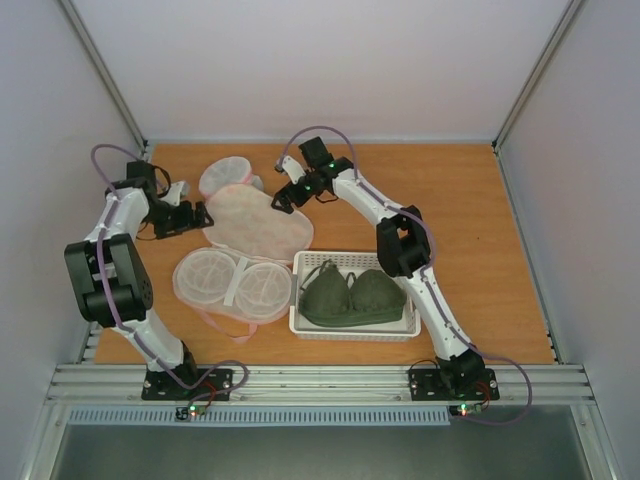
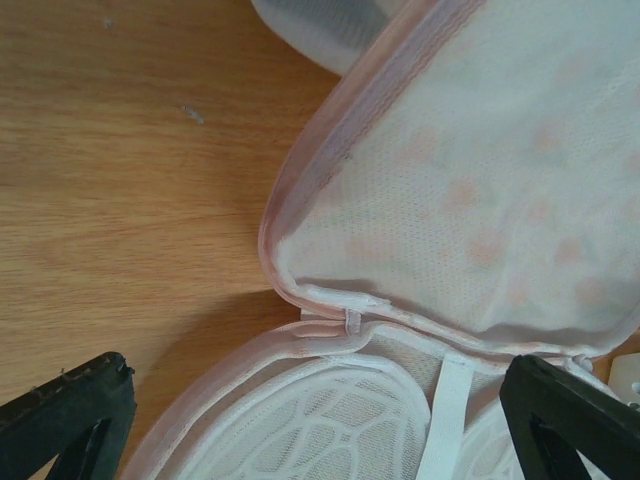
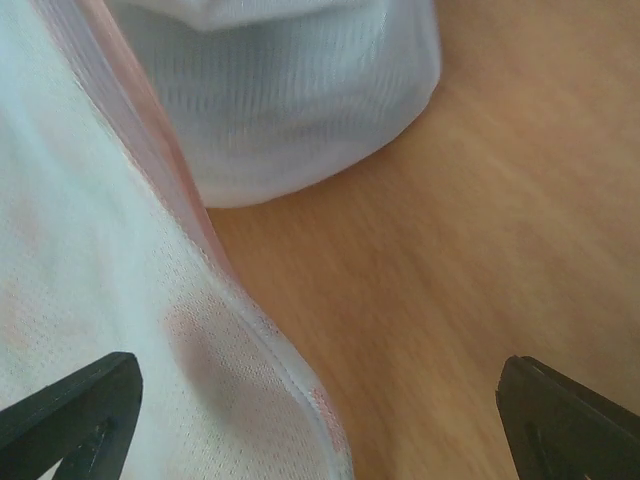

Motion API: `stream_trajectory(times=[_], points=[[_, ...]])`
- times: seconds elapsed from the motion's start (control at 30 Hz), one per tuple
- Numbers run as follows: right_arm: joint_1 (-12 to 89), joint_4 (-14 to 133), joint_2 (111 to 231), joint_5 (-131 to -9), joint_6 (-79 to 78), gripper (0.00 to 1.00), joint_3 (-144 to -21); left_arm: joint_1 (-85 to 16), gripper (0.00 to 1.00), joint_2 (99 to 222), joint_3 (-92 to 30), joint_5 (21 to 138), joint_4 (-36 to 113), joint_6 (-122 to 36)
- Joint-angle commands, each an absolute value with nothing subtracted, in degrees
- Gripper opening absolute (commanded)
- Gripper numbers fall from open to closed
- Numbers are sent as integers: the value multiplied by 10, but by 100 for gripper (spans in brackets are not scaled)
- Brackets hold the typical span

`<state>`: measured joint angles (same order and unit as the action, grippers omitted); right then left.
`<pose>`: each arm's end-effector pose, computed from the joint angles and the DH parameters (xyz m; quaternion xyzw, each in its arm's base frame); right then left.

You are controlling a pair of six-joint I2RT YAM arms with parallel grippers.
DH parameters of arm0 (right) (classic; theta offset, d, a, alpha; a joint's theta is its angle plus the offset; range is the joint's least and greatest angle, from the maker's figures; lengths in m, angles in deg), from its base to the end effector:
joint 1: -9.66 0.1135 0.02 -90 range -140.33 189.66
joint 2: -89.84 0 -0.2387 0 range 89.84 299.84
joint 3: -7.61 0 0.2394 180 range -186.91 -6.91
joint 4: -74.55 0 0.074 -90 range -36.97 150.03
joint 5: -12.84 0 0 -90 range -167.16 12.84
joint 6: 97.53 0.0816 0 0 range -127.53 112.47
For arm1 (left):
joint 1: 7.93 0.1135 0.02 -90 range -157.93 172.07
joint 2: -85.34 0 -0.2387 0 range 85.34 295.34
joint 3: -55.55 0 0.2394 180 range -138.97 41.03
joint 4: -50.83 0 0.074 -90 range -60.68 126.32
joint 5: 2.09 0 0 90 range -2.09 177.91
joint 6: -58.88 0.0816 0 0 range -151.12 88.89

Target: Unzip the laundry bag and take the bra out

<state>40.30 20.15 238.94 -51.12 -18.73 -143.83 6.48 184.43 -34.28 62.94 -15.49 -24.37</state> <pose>0.4589 0.3135 0.1297 -0.3974 0.8345 0.2635 0.2762 0.3290 0.0490 0.1674 -0.0376 0.9683 -0.1883 0.1598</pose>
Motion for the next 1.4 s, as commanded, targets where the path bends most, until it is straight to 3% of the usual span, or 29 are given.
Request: stream_trajectory(times=[0.0, 0.1, 0.2, 0.27, 0.43, 0.67, 0.77, 1.0, 1.27, 1.37], points=[[408, 168, 2421, -438, -195, 98, -1484, 67, 99, 1862, -330, 626, -120, -228], [412, 165, 2433, -407, -212, 96, -1483, 67, 99, 1870, -329, 624, -119, -228], [418, 157, 2438, -390, -228, 88, -1482, 67, 99, 1875, -329, 623, -119, -228], [419, 156, 2439, -383, -233, 78, -1482, 67, 99, 1875, -329, 625, -122, -226], [420, 162, 2438, -416, -245, 41, -1484, 70, 99, 1868, -335, 638, -146, -197], [434, 138, 2394, -467, -317, 14, -1485, 123, 95, 1862, -350, 662, -212, -86], [451, 135, 2367, -509, -348, 3, -1484, 147, 89, 1884, -353, 679, -230, -76], [486, 157, 2309, -599, -358, 1, -1485, 150, 77, 1876, -285, 632, -221, -66], [533, 165, 2268, -713, -380, 1, -1485, 150, 58, 1887, -266, 618, -217, -59], [545, 168, 2261, -734, -382, 1, -1485, 150, 46, 1893, -263, 596, -211, -58]])
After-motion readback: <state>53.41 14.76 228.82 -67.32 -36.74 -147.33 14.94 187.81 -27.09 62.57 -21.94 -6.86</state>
